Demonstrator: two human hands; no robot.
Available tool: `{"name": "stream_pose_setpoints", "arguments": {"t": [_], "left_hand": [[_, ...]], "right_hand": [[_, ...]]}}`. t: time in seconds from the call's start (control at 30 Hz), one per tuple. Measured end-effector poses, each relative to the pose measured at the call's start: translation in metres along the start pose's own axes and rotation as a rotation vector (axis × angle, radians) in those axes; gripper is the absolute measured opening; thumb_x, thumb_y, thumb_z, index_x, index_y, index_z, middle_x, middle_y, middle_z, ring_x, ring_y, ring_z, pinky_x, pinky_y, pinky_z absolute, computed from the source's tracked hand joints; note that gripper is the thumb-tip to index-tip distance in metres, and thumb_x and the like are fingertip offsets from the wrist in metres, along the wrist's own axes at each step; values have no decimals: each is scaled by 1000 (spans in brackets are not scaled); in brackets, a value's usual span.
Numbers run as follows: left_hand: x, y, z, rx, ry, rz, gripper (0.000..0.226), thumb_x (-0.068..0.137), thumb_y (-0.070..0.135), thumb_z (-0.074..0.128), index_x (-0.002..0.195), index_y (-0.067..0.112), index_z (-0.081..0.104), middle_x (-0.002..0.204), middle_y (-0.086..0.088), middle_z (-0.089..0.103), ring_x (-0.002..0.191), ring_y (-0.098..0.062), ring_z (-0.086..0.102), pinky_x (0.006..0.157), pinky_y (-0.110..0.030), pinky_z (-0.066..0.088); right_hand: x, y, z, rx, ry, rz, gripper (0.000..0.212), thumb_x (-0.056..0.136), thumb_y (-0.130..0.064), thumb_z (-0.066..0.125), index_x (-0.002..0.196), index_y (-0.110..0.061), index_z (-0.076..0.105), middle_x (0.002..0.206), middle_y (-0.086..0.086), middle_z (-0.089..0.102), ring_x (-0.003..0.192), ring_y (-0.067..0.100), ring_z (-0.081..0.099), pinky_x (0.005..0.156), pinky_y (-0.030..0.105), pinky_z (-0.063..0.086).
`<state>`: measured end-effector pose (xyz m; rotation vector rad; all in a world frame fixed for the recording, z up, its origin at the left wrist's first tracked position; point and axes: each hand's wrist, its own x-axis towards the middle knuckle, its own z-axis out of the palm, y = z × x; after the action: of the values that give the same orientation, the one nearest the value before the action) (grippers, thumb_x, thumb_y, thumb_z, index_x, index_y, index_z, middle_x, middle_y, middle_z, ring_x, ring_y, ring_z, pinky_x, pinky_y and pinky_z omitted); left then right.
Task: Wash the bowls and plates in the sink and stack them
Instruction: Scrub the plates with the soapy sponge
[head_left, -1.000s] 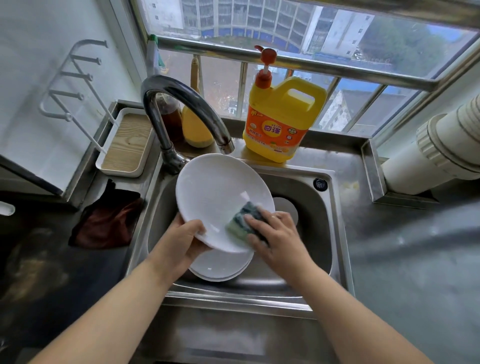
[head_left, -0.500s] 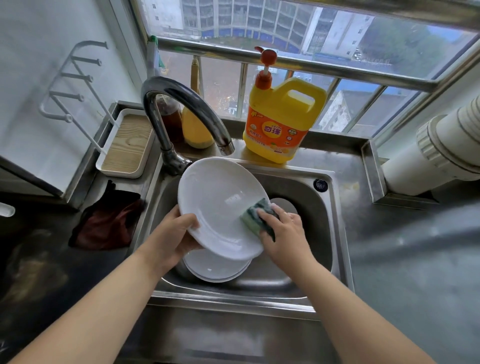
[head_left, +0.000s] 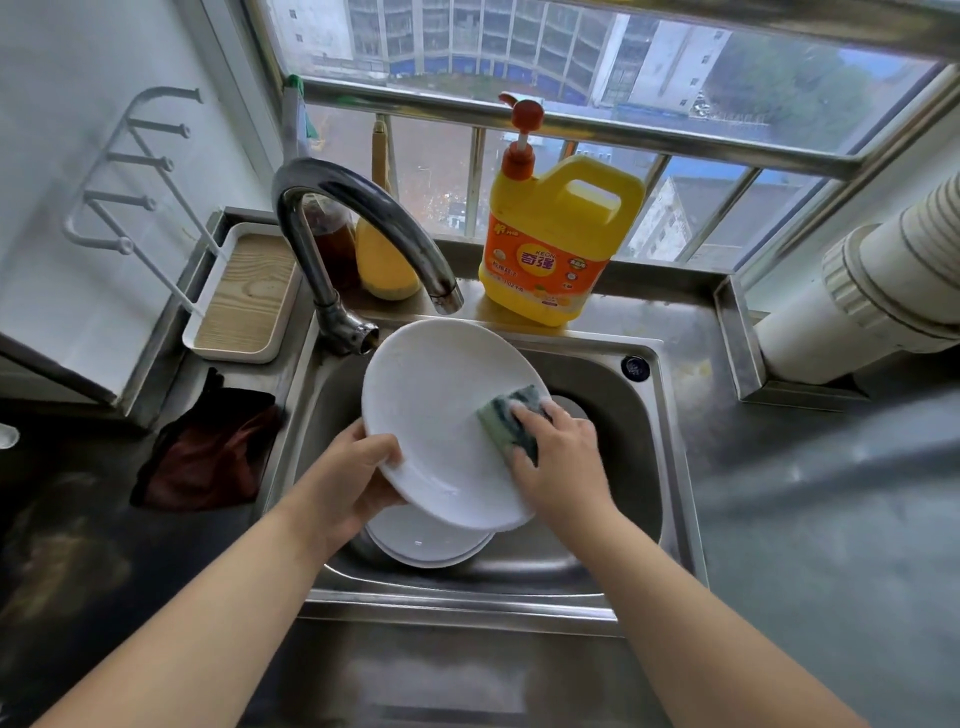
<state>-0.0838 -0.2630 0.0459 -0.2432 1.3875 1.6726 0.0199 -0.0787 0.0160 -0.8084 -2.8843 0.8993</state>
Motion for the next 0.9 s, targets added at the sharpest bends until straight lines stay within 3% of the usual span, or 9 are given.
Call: {"name": "stream_pose_setpoints", "arguments": {"t": [0.1, 0.2, 0.33, 0.47, 0.57, 0.67, 0.77, 0.83, 0.9], "left_hand": [[1, 1, 8, -20, -42, 25, 57, 66, -3, 49, 121, 8, 58, 115, -22, 65, 99, -38, 64, 67, -42, 57], [0, 2, 4, -40, -69, 46, 53, 76, -9, 42, 120, 13, 59, 110, -20, 68, 96, -37, 66, 64, -41, 57], [-3, 3, -7, -3, -79, 30, 58, 68, -3, 47, 120, 19, 58, 114, -15, 66, 103, -35, 63, 65, -38, 56], [0, 3, -1, 49, -94, 15, 67, 59, 2, 48, 124, 17, 55, 118, -18, 64, 107, -39, 60, 70, -43, 56], [2, 6, 3, 47, -96, 44, 66, 58, 1, 48, 123, 12, 55, 111, -21, 64, 95, -35, 63, 69, -45, 57], [1, 6, -4, 29, -88, 44, 65, 59, 0, 48, 121, 13, 57, 110, -20, 66, 89, -34, 66, 65, -42, 56], [-5, 4, -8, 74, -97, 22, 63, 60, 2, 47, 120, 18, 58, 108, -14, 67, 92, -31, 64, 63, -39, 57], [-7, 0, -3, 102, -126, 8, 61, 62, 3, 48, 120, 19, 57, 109, -15, 67, 97, -34, 63, 71, -45, 59], [-7, -3, 6, 110, -126, 3, 61, 62, 3, 48, 121, 18, 56, 111, -17, 65, 99, -36, 61, 79, -51, 55]], "right_hand": [[-18, -37, 9, 215, -10, -168, 49, 87, -28, 60, 136, -27, 52, 146, 5, 39, 126, 25, 35, 104, 16, 19], [-32, -41, 8, 203, -75, -283, 47, 83, -29, 61, 130, -31, 57, 141, -1, 45, 119, 18, 37, 100, 14, 20], [-10, 3, -8, 53, 13, -120, 46, 81, -35, 61, 126, -30, 61, 136, 4, 51, 115, 27, 42, 105, 31, 31], [4, 2, -8, -1, 33, 5, 49, 91, -33, 56, 140, -30, 46, 149, 6, 35, 128, 29, 30, 110, 32, 19], [-13, -31, 4, 186, -44, -223, 51, 86, -33, 54, 137, -28, 50, 147, 8, 38, 126, 27, 35, 107, 23, 20], [-30, -32, 6, 172, -136, -343, 51, 84, -28, 55, 134, -33, 53, 146, 2, 41, 121, 22, 36, 105, 22, 22], [-12, 1, -2, 76, -13, -192, 49, 84, -19, 61, 131, -28, 56, 142, 6, 46, 119, 31, 41, 103, 25, 25], [3, 13, -8, -22, -5, -20, 50, 89, -23, 59, 138, -29, 49, 149, 6, 37, 127, 30, 33, 109, 30, 22], [11, 5, -6, 2, 16, 40, 51, 92, -28, 56, 142, -30, 42, 153, 7, 30, 132, 29, 28, 112, 34, 19]]}}
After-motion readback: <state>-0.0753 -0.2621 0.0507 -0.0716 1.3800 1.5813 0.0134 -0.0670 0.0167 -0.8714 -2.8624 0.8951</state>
